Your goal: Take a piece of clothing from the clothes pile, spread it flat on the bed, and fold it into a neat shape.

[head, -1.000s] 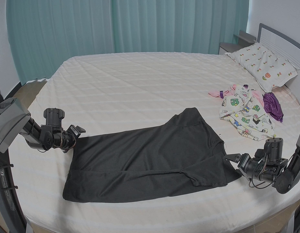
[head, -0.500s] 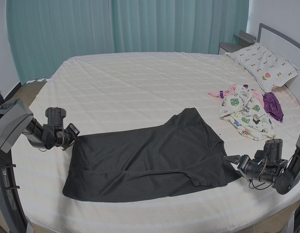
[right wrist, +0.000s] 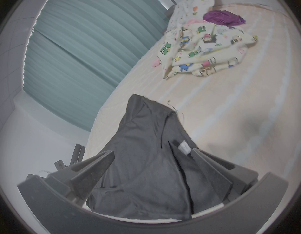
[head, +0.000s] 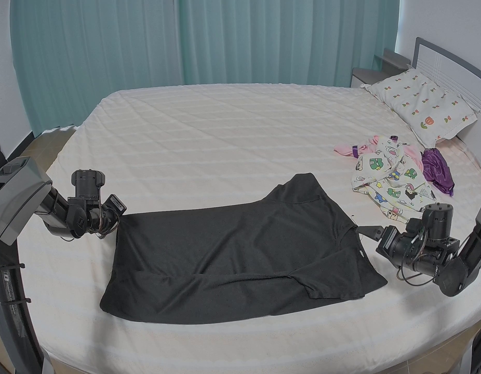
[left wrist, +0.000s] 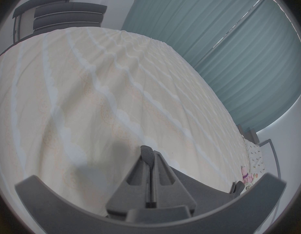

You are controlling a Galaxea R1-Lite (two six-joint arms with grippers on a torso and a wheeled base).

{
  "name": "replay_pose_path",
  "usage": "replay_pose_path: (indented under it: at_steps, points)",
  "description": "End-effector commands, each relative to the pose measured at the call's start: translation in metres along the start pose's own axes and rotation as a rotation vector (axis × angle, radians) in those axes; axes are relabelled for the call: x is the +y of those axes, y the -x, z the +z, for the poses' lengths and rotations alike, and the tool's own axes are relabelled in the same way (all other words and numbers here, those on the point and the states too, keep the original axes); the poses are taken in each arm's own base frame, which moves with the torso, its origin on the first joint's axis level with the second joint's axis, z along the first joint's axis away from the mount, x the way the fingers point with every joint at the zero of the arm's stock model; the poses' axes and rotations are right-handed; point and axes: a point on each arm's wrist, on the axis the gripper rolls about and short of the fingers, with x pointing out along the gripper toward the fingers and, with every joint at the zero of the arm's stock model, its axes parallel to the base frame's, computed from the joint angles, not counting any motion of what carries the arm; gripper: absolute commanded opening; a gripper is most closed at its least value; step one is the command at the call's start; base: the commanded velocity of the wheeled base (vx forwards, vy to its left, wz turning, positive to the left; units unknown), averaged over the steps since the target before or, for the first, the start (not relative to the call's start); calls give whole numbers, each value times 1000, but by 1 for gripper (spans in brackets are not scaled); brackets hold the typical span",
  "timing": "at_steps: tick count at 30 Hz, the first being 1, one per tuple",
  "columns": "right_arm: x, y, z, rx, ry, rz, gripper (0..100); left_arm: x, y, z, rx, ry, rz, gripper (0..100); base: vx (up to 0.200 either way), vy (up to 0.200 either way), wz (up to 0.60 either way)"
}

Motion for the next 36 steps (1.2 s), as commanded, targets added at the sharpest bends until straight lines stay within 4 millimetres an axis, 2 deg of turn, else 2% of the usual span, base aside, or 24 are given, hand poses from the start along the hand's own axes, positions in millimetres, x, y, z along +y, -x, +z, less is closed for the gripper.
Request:
replay_pose_path:
  at_steps: [1, 3, 4, 5, 8, 11, 15, 17, 24, 36]
  points:
    - [14, -50, 29, -31, 69, 30, 100, -6, 7, 2, -7, 0, -16, 0, 0, 0, 0]
    - [18, -70, 38, -30, 101, 32, 100, -8, 8, 0, -2, -3, -19, 0, 0, 0, 0]
    - [18, -70, 38, -30, 101, 32, 100, -8, 8, 0, -2, -3, -19, 0, 0, 0, 0]
    - [18, -94, 45, -15, 155, 20, 100, -8, 8, 0, -1, -3, -17, 0, 0, 0, 0]
    - [14, -125, 52, 16, 263, 2, 100, -5, 9, -3, 8, -4, -7, 0, 0, 0, 0]
    - [15, -147, 58, 49, 353, 14, 100, -5, 12, -4, 14, -3, -8, 0, 0, 0, 0]
    - [18, -168, 65, 75, 388, 30, 100, -5, 13, -6, 21, -6, -6, 0, 0, 0, 0]
    - [19, -189, 71, 65, 422, 38, 100, -6, 14, -7, 20, 3, -10, 0, 0, 0, 0]
    - [13, -210, 63, 82, 432, 39, 100, -13, 17, -10, 27, 28, -26, 0, 0, 0, 0]
    - [22, -223, 76, 13, 436, 72, 100, -24, 22, -16, 33, 17, -54, 0, 0, 0, 0]
